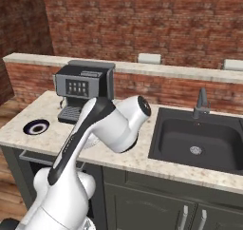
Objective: Take a sugar cube from the saucer and place it inside the coffee. Then, grab milk from the fridge and place it next to the coffee on the counter to sweeten the coffee.
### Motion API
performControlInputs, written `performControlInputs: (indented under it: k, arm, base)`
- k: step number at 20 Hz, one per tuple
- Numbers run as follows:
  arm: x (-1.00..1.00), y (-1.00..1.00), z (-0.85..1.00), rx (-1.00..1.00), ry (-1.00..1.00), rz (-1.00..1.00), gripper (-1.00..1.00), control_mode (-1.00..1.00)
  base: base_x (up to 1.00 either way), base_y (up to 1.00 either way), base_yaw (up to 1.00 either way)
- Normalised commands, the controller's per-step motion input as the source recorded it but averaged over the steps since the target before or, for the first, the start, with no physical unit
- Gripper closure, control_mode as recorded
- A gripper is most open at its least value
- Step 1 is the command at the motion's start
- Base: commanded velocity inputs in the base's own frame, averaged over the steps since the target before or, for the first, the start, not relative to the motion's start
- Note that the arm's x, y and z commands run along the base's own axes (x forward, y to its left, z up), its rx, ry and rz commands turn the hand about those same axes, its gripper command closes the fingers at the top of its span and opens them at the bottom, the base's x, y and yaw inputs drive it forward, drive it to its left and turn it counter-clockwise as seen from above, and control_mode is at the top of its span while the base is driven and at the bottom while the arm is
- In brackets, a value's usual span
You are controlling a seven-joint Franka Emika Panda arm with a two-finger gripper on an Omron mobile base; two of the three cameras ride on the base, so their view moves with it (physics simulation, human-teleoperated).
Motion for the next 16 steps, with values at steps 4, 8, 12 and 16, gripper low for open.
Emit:
performControlInputs:
  k: [4,8,12,16]
  arm:
    - [0.29,0.0,-0.14,0.06,-0.18,0.0,1.0,-1.0]
    - [0.45,0.0,-0.01,0.08,-0.02,0.01,1.0,-1.0]
    - [0.48,-0.02,0.0,0.16,0.06,0.1,1.0,-1.0]
    - [0.48,-0.04,-0.05,0.15,0.13,0.13,1.0,-1.0]
  base:
    - [0.0,0.0,0.0]
    - [0.0,0.0,0.0]
    - [0.0,0.0,0.0]
    - [0.0,0.0,0.0]
